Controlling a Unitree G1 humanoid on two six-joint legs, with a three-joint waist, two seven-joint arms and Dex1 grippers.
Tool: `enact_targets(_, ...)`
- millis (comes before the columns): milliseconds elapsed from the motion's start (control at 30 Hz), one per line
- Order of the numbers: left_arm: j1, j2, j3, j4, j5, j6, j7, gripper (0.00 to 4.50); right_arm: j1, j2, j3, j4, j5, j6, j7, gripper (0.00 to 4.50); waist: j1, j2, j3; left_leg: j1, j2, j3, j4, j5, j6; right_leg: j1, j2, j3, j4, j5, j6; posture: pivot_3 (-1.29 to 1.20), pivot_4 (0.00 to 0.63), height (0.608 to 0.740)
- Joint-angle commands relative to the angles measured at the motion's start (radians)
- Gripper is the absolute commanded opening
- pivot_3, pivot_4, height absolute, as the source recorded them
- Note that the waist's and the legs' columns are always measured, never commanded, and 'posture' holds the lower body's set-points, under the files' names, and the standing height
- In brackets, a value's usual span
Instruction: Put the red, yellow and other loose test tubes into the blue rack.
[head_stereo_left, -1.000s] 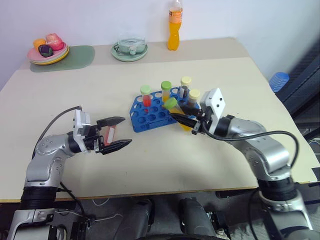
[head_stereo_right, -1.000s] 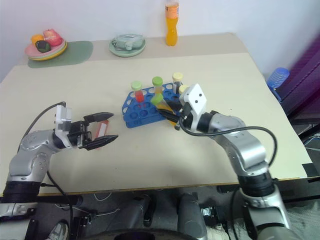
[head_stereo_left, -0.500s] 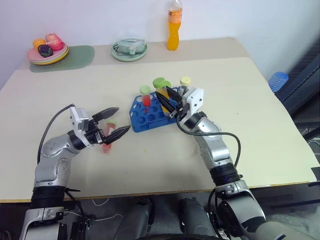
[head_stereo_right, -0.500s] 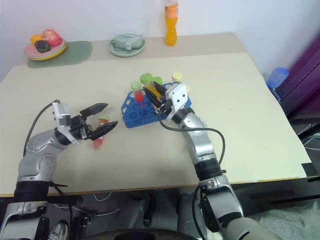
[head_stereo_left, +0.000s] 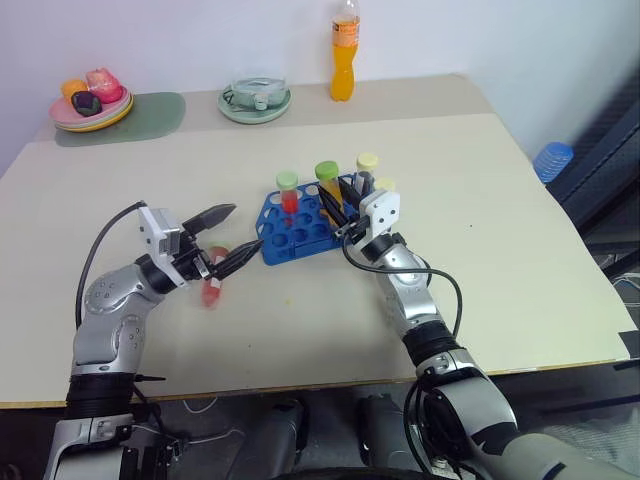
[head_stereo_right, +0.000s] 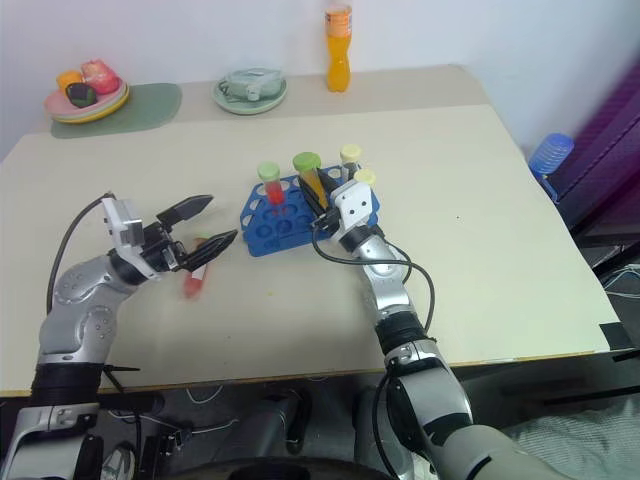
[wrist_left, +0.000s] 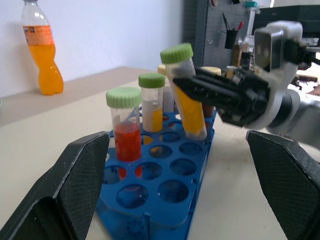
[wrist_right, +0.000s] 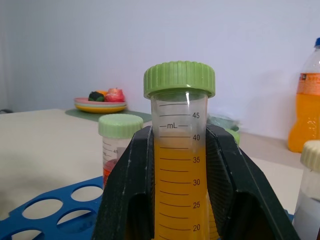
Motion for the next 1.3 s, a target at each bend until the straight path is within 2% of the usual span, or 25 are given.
enact_targets(33, 0.003, 0.003, 0.009, -0.049, -0.013, 0.018, 0.015, 4.5, -0.029, 0.027, -0.01, 0.049, -0.011, -0.058, -0.022, 0.77, -0.005, 0.0, 0.0, 0.0, 0.0, 0.0, 0.0, 0.0, 0.0, 0.0, 0.0, 0.0, 0.0, 0.0, 0.0, 0.0, 0.15, 0.74)
enact_targets(267, 0.01, -0.005, 0.009, -0.076, -0.021, 0.046, 0.035, 4.5, -0.031, 0.049, -0.039, 0.122, 0.022, -0.118, -0.006, 0.77, -0.021, 0.0, 0.0, 0.002, 0.001, 0.0, 0.0, 0.001, -0.002, 0.001, 0.003, 0.001, 0.002, 0.0, -0.001, 0.0, 0.15, 0.74)
enact_targets(333, 0.012, -0.011, 0.014, -0.08, -0.031, 0.056, 0.045, 4.5, -0.018, 0.049, -0.049, 0.131, 0.031, -0.139, 0.004, 1.8, -0.021, 0.0, 0.0, 0.002, 0.001, 0.0, -0.001, 0.001, -0.002, 0.001, 0.003, 0.001, 0.002, 0.0, -0.001, 0.0, 0.15, 0.74)
enact_targets(367, 0.013, -0.015, 0.019, -0.081, -0.037, 0.063, 0.051, 4.5, -0.012, 0.048, -0.052, 0.135, 0.033, -0.149, 0.005, 2.09, -0.021, 0.0, 0.0, 0.002, 0.001, 0.0, 0.0, 0.001, -0.002, 0.001, 0.003, 0.001, 0.002, 0.0, -0.001, 0.0, 0.15, 0.74)
enact_targets(500, 0.005, -0.016, 0.035, -0.068, -0.052, 0.074, 0.063, 4.5, 0.013, 0.026, -0.047, 0.128, -0.028, -0.206, -0.044, 4.15, -0.02, 0.0, 0.0, 0.002, 0.001, 0.0, -0.001, 0.001, -0.002, 0.001, 0.004, 0.001, 0.002, 0.0, -0.001, 0.0, 0.15, 0.74)
enact_targets(533, 0.001, -0.017, 0.042, -0.06, -0.055, 0.076, 0.069, 4.5, 0.021, 0.014, -0.044, 0.114, -0.044, -0.216, -0.054, 4.44, -0.02, 0.0, 0.0, 0.002, 0.001, 0.0, -0.001, 0.001, -0.002, 0.001, 0.004, 0.001, 0.002, 0.0, -0.001, 0.0, 0.15, 0.74)
enact_targets(633, -0.007, -0.014, 0.054, -0.037, -0.056, 0.074, 0.072, 4.5, 0.039, -0.012, -0.036, 0.069, -0.07, -0.23, -0.063, 4.44, -0.017, 0.0, 0.0, 0.003, 0.001, -0.001, -0.001, 0.001, -0.002, 0.001, 0.004, 0.001, 0.002, 0.0, -0.001, 0.0, 0.15, 0.74)
enact_targets(767, -0.015, -0.014, 0.081, -0.019, -0.059, 0.095, 0.118, 4.5, 0.098, -0.071, -0.009, -0.092, -0.103, -0.204, -0.054, 4.44, -0.014, 0.0, 0.0, 0.003, 0.001, -0.001, 0.0, 0.001, -0.002, 0.002, 0.004, 0.001, 0.002, 0.0, -0.001, 0.0, 0.15, 0.74)
enact_targets(933, 0.002, 0.004, 0.114, -0.057, -0.078, 0.201, 0.213, 4.5, 0.233, -0.168, 0.049, -0.374, -0.049, 0.004, 0.062, 4.44, -0.018, 0.0, 0.0, 0.003, 0.001, -0.001, -0.001, 0.001, -0.002, 0.001, 0.004, 0.001, 0.002, 0.0, -0.001, 0.0, 0.15, 0.74)
enact_targets(1033, 0.041, 0.013, 0.131, -0.139, -0.034, 0.297, 0.378, 4.5, 0.356, -0.282, 0.066, -0.59, -0.01, 0.163, 0.15, 4.44, -0.017, 0.0, 0.0, 0.002, 0.002, 0.0, -0.001, 0.001, -0.002, 0.001, 0.003, 0.002, 0.002, 0.0, -0.001, 0.0, 0.15, 0.74)
enact_targets(1133, 0.076, 0.022, 0.136, -0.239, -0.061, 0.424, 0.48, 4.5, 0.426, -0.369, 0.044, -0.739, 0.028, 0.284, 0.187, 4.44, -0.013, 0.0, 0.0, 0.002, 0.002, 0.0, -0.001, -0.001, 0.002, 0.001, 0.002, 0.002, 0.001, 0.0, -0.001, 0.0, 0.15, 0.74)
enact_targets(1233, 0.09, 0.042, 0.185, -0.371, -0.195, 0.721, 0.658, 4.5, 0.493, -0.488, -0.001, -0.884, 0.111, 0.402, 0.258, 4.44, -0.004, 0.0, 0.0, 0.002, 0.002, 0.0, 0.0, -0.003, 0.005, 0.001, 0.002, 0.002, 0.001, 0.0, -0.001, 0.0, 0.15, 0.74)
enact_targets(1300, 0.035, 0.054, 0.244, -0.417, -0.279, 1.084, 0.844, 4.5, 0.527, -0.576, -0.027, -0.978, 0.193, 0.487, 0.331, 4.44, 0.009, -0.001, 0.0, 0.002, 0.002, 0.0, 0.0, -0.003, 0.006, 0.002, 0.002, 0.001, 0.001, 0.0, -0.001, 0.0, 0.15, 0.74)
